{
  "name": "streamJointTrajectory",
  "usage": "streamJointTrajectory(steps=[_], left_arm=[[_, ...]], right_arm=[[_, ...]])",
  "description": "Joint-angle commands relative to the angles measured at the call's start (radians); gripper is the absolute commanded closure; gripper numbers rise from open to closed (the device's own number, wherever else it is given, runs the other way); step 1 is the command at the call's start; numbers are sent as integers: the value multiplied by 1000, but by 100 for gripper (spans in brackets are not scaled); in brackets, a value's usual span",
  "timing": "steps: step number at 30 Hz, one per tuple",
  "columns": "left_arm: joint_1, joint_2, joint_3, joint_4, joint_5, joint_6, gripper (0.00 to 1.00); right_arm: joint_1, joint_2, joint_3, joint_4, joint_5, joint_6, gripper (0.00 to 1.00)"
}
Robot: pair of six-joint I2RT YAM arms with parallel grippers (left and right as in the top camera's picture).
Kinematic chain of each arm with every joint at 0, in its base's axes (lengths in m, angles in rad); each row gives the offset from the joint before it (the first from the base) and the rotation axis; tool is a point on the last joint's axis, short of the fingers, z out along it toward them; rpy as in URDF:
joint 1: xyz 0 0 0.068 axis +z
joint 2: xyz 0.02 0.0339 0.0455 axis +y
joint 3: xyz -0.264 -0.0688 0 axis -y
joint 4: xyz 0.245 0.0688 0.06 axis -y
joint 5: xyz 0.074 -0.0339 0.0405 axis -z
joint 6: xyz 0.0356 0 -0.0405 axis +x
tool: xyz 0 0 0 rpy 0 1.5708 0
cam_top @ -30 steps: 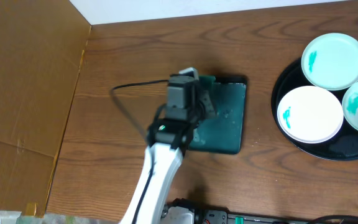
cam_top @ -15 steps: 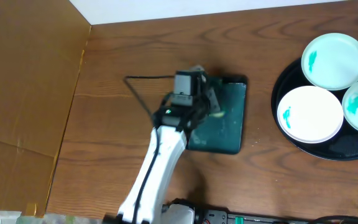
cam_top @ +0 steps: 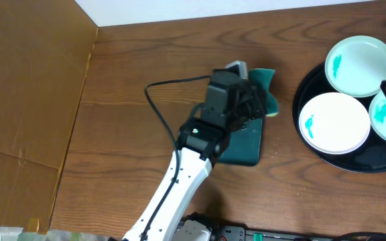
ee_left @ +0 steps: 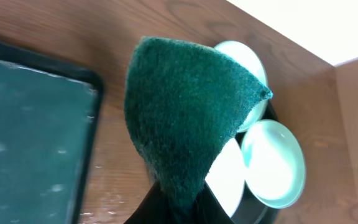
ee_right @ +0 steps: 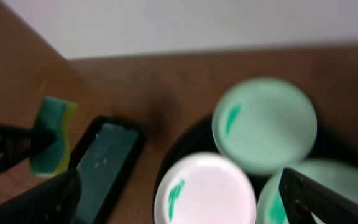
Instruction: Clean dirty plates on tray and stack at the side
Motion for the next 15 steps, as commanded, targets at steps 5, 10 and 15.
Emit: streamJointTrajectory(steps=[5,10,15], left_arm=[[-104,140,5,140,-111,-113,93],[-163,306,5,316,-111,-139,93],[-206,413,5,372,-105,-215,93]], right_arm=[[61,283,130,-101,96,-42,4],[145,446,130,-89,200,-103,24],[172,568,130,-68,298,-158,41]])
